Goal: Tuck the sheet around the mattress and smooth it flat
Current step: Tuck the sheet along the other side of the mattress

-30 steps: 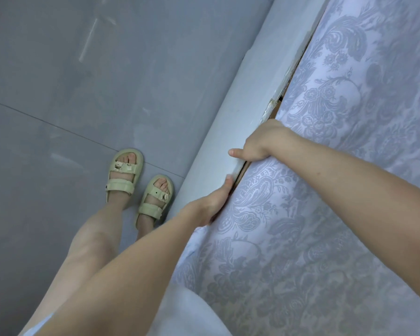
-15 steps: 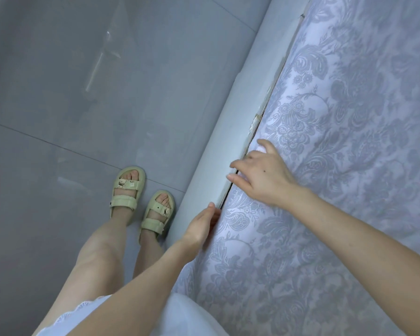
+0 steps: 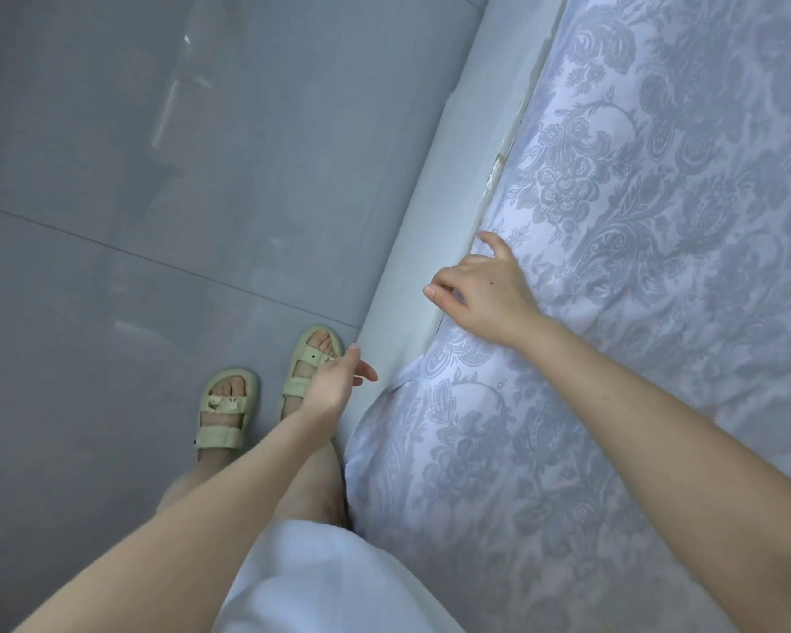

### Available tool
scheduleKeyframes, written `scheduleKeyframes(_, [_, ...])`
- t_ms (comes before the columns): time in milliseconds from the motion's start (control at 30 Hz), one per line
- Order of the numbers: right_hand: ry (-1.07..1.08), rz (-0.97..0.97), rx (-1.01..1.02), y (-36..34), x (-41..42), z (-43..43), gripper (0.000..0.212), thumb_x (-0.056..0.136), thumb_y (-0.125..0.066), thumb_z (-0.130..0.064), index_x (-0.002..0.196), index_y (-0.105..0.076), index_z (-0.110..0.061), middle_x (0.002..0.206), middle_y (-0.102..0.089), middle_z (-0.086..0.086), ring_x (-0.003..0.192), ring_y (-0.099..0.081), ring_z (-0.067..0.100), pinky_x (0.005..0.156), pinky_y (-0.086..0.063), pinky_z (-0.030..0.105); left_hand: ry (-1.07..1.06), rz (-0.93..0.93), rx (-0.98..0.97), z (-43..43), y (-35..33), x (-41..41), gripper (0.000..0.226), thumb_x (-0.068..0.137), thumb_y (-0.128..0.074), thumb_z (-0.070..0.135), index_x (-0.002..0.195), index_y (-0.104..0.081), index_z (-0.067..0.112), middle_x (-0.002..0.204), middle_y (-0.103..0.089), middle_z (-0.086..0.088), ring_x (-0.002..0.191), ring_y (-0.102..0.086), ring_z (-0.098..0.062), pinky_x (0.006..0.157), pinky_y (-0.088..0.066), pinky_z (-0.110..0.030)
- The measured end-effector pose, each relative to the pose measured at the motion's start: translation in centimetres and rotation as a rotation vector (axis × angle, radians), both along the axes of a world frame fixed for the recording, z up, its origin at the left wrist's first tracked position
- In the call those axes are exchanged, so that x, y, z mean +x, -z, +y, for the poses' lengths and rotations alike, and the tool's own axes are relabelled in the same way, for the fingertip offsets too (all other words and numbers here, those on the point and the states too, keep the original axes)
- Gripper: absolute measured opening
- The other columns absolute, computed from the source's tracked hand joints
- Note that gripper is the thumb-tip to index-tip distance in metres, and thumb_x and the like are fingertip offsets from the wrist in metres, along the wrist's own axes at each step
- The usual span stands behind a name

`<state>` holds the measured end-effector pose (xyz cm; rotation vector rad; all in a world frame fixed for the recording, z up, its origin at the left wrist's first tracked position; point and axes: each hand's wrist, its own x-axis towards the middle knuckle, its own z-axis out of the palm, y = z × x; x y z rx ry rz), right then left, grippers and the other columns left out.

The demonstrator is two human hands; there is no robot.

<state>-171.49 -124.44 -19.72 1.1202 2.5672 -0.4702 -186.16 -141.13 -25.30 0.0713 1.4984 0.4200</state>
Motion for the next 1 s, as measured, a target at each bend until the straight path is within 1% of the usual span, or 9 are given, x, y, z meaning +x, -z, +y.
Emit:
scheduleKeyframes(133, [-0.100, -0.253, -0.282, -1.7, -2.1, -5.4, 0.062, 0.089, -0.011, -0.058, 0.073, -0.059, -0.022, 0.056, -0.053, -0.007, 0.073, -0.057, 0.016, 0.108, -0.024, 0.035, 0.151, -0.008, -0.056, -4.9, 0.9, -0.9, 0.059, 0.098, -0.030, 0.046, 0.056, -0.065, 0.023, 0.117, -0.061, -0.007, 0.110, -0.051, -0.025, 0.095, -0.033, -0.035])
scheduleKeyframes(200, [-0.185, -0.363, -0.293, -1.7, -3.1, -7.1, 0.060, 0.097, -0.017, -0.054, 0.082, -0.065, -0.022, 0.075, -0.067, 0.000, 0.086, -0.060, 0.018, 0.103, -0.028, 0.035, 0.178, -0.041, -0.048, -6.6, 0.6, -0.8, 0.061, 0.099, -0.029, 0.046, 0.056, -0.066, 0.022, 0.120, -0.058, -0.011, 0.112, -0.050, -0.027, 0.099, -0.033, -0.038])
scheduleKeyframes(333, [-0.190, -0.509, -0.341, -0.6, -4.6, -8.5, 0.059, 0.099, -0.016, -0.051, 0.089, -0.065, -0.020, 0.099, -0.069, 0.006, 0.104, -0.057, 0.022, 0.099, -0.027, 0.035, 0.192, -0.180, -0.084, -10.0, 1.1, 0.2, 0.061, 0.100, -0.024, 0.046, 0.069, -0.068, 0.018, 0.119, -0.050, 0.005, 0.107, -0.041, -0.010, 0.095, -0.021, -0.024])
scheduleKeyframes(467, [-0.342, -0.701, -0.425, 0.3, -5.0, -10.6, 0.069, 0.097, -0.009, -0.057, 0.106, -0.067, -0.020, 0.114, -0.066, 0.007, 0.115, -0.054, 0.020, 0.105, -0.023, 0.036, 0.128, -0.308, -0.108, -12.9, 2.6, 1.1, 0.067, 0.098, -0.024, 0.053, 0.062, -0.070, 0.020, 0.132, -0.053, 0.000, 0.122, -0.046, -0.018, 0.112, -0.022, -0.034])
scheduleKeyframes(533, [-0.354, -0.799, -0.472, 1.0, -5.2, -11.5, 0.073, 0.096, -0.007, -0.059, 0.114, -0.064, -0.017, 0.125, -0.062, 0.008, 0.122, -0.051, 0.022, 0.107, -0.024, 0.038, 0.100, -0.311, -0.108, -13.7, 2.8, 1.2, 0.066, 0.099, -0.022, 0.052, 0.068, -0.069, 0.017, 0.133, -0.049, 0.003, 0.127, -0.041, -0.016, 0.109, -0.018, -0.029])
scheduleKeyframes(633, [-0.253, -0.861, -0.571, 2.0, -6.1, -13.1, 0.076, 0.093, -0.006, -0.065, 0.122, -0.059, -0.018, 0.135, -0.055, 0.007, 0.125, -0.048, 0.026, 0.094, -0.036, 0.035, 0.035, -0.289, -0.083, -14.1, 2.5, 1.2, 0.063, 0.100, -0.020, 0.049, 0.077, -0.068, 0.016, 0.130, -0.048, 0.007, 0.128, -0.035, -0.009, 0.097, -0.016, -0.026])
scheduleKeyframes(767, [-0.081, -0.896, -0.833, 1.5, -6.2, -13.9, 0.087, 0.090, -0.006, -0.069, 0.102, -0.072, -0.014, 0.116, -0.063, 0.004, 0.102, -0.055, 0.022, 0.087, -0.036, 0.031, -0.125, -0.271, -0.075, -15.4, 2.7, 1.5, 0.062, 0.100, -0.021, 0.049, 0.077, -0.068, 0.016, 0.115, -0.052, 0.013, 0.120, -0.037, -0.005, 0.106, -0.020, -0.032])
scheduleKeyframes(867, [0.053, -0.895, -0.942, 0.8, -5.8, -13.2, 0.091, 0.090, -0.007, -0.069, 0.097, -0.074, -0.008, 0.123, -0.060, 0.008, 0.111, -0.054, 0.023, 0.093, -0.034, 0.032, -0.040, -0.270, -0.069, -16.0, 2.6, 1.4, 0.065, 0.099, -0.019, 0.052, 0.075, -0.071, 0.021, 0.122, -0.058, 0.013, 0.120, -0.045, -0.007, 0.108, -0.017, -0.035])
scheduleKeyframes(1000, [0.044, -0.899, -0.920, 0.7, -6.1, -13.6, 0.090, 0.089, -0.008, -0.071, 0.088, -0.074, -0.009, 0.121, -0.062, 0.009, 0.108, -0.056, 0.024, 0.096, -0.037, 0.035, -0.027, -0.300, -0.065, -16.4, 1.6, 2.2, 0.059, 0.099, -0.023, 0.051, 0.076, -0.067, 0.019, 0.101, -0.063, 0.005, 0.090, -0.052, -0.011, 0.096, -0.030, -0.027])
